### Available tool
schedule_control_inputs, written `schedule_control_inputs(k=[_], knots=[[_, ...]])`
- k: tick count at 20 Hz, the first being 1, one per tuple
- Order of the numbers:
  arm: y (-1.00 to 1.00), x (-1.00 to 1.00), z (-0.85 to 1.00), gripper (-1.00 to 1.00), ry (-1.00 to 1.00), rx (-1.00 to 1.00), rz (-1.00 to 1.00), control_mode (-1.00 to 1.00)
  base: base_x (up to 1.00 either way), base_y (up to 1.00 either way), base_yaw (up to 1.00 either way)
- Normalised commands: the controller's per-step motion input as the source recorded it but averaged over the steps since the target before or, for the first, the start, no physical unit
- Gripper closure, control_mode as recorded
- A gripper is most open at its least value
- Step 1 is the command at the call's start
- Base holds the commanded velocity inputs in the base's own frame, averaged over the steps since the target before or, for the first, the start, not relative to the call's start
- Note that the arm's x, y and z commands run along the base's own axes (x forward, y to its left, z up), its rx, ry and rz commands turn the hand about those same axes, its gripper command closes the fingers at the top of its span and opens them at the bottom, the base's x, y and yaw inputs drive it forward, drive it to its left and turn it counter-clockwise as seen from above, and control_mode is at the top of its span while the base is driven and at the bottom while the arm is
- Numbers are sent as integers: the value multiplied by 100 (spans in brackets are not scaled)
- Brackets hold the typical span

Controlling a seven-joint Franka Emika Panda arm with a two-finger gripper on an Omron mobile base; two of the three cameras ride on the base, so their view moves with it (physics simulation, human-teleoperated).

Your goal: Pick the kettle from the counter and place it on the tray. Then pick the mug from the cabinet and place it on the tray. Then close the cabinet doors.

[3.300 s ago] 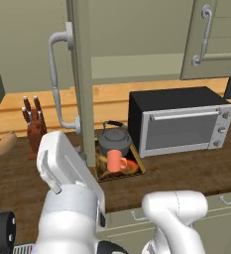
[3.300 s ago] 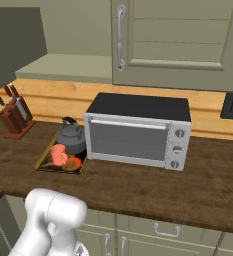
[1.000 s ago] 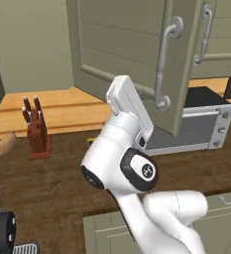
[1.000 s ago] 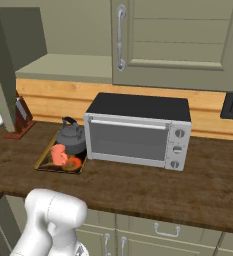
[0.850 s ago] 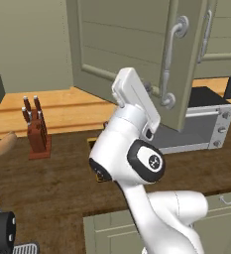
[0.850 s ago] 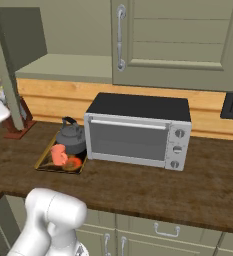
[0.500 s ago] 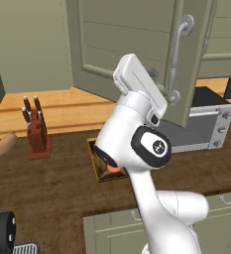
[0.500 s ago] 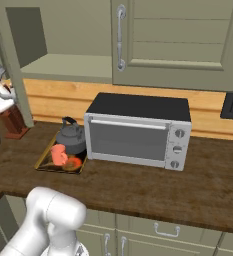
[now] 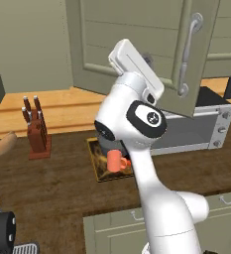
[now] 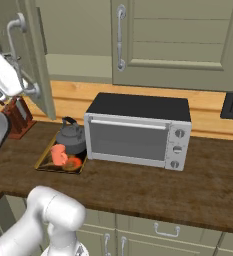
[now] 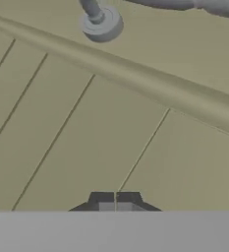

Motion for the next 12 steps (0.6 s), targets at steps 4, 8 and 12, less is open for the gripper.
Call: schedule_control_inputs(k=[4,8,12], knots=[[-25,100,-2,100,11,5,4,-100,0,0,0],[-25,99,-7,100,19,11,18,-100,0,0,0],[-41,92,0,100,29,22,24,-100,0,0,0]])
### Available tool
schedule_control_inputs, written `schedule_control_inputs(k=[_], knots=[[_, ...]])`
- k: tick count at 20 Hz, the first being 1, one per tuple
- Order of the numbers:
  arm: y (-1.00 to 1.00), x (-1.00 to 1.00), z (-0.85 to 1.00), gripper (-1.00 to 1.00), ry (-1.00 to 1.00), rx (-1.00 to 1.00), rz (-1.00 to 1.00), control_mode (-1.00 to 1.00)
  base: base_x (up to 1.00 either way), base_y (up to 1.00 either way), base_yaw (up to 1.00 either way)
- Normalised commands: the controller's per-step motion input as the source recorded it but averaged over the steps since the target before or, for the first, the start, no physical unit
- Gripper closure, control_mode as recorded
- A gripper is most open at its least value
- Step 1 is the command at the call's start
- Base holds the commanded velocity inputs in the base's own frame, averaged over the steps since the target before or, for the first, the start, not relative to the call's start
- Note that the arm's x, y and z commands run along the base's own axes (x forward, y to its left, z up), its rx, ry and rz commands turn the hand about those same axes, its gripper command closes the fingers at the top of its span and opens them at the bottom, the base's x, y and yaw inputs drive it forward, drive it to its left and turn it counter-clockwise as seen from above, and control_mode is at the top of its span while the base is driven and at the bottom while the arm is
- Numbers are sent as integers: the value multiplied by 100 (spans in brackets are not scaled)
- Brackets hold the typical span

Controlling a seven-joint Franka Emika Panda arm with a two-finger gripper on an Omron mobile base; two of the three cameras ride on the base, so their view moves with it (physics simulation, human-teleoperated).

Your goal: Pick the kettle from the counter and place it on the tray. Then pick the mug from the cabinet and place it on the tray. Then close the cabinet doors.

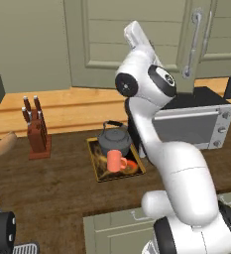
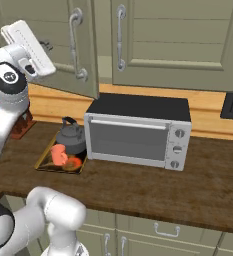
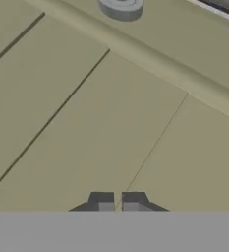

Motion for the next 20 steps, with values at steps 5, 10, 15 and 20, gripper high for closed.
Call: schedule_control_inputs(k=[5,10,15,20], knots=[[-37,96,-20,100,20,12,23,-100,0,0,0],[-22,86,-30,100,4,10,22,-100,0,0,0],[-25,80,-44,100,0,8,21,-100,0,0,0],[-23,78,-39,100,3,9,22,-100,0,0,0]])
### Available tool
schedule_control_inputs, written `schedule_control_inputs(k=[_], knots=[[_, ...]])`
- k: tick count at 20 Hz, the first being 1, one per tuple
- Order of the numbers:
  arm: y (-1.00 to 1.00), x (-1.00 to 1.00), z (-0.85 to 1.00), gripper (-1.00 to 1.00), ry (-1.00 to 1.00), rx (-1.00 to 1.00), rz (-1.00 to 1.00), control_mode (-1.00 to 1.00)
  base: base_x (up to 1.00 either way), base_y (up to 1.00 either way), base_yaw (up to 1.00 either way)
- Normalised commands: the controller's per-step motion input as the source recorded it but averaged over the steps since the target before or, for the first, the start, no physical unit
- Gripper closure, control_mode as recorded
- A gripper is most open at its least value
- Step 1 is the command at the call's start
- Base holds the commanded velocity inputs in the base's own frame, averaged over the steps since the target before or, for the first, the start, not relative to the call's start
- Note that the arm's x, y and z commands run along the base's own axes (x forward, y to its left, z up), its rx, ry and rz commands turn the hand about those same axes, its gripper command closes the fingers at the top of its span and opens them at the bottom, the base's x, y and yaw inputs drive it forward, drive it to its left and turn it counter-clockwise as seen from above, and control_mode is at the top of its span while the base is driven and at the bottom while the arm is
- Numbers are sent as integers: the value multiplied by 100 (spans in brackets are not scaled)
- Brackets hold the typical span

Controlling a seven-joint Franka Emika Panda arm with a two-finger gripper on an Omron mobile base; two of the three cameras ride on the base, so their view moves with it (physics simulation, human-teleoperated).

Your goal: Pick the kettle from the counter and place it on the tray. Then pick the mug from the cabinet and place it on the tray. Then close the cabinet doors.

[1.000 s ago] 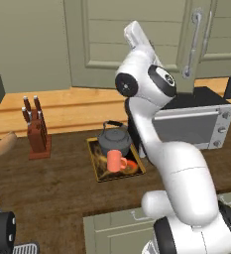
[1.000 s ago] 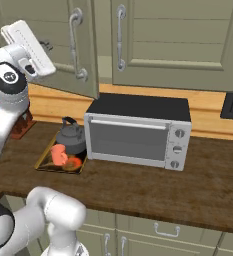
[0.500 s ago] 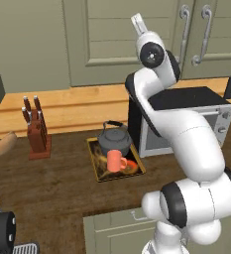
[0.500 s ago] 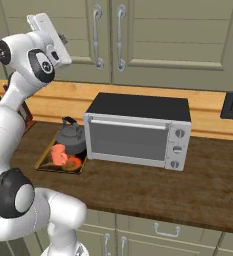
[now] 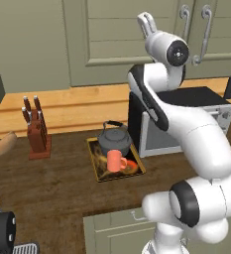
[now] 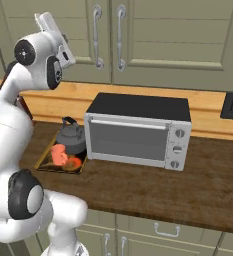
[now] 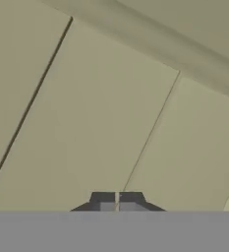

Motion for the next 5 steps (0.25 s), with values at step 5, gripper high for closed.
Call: schedule_control_inputs(k=[5], knots=[[-20,65,-32,100,9,9,20,-100,0,0,0]])
